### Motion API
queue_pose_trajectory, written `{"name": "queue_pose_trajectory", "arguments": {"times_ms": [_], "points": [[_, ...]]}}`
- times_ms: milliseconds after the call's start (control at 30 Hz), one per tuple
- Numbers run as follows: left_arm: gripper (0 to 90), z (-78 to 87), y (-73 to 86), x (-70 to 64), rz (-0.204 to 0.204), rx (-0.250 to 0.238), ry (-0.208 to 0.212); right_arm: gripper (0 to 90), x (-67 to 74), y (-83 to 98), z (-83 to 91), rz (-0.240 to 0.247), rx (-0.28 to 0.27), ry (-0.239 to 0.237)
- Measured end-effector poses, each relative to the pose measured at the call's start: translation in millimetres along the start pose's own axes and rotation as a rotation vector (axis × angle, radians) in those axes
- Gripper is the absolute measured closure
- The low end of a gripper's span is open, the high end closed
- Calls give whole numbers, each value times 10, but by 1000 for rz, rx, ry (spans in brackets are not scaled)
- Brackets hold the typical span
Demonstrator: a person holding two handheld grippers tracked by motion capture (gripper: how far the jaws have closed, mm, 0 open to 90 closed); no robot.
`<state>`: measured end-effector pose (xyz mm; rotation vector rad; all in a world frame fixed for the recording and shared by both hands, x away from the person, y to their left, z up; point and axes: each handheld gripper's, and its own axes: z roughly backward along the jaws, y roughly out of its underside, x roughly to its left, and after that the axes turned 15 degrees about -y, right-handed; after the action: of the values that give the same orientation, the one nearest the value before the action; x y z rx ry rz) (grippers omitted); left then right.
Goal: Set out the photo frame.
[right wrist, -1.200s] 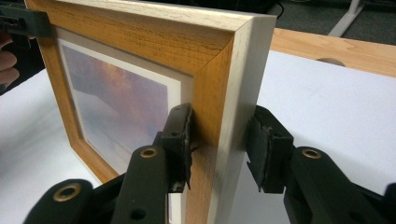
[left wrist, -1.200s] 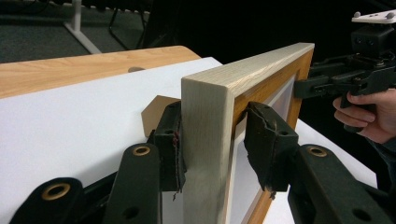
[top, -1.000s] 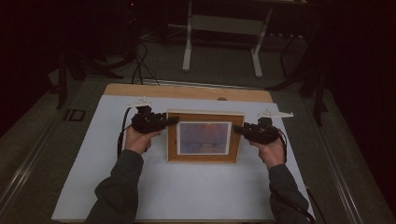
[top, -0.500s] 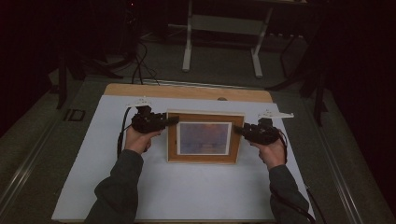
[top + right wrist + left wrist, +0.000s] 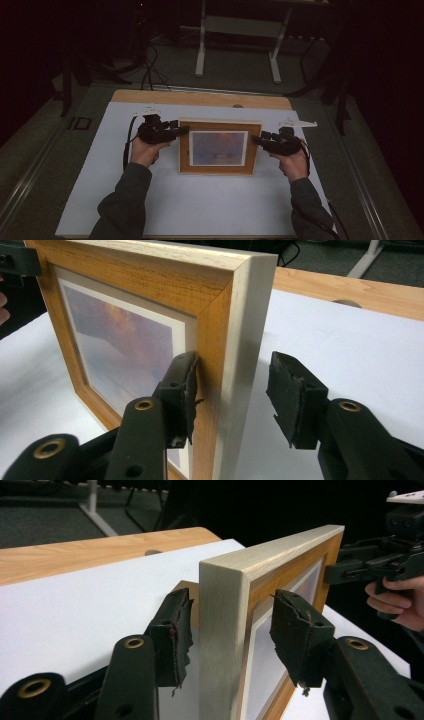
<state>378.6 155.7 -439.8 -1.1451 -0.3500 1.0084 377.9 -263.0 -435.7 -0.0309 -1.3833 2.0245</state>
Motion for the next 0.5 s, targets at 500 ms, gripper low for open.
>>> {"name": "queue_pose_trajectory", "arguments": {"times_ms": [500], "points": [[464,338,251,-23,-19,39,-178,509,-28,85,146,-17,-1,6]]}}
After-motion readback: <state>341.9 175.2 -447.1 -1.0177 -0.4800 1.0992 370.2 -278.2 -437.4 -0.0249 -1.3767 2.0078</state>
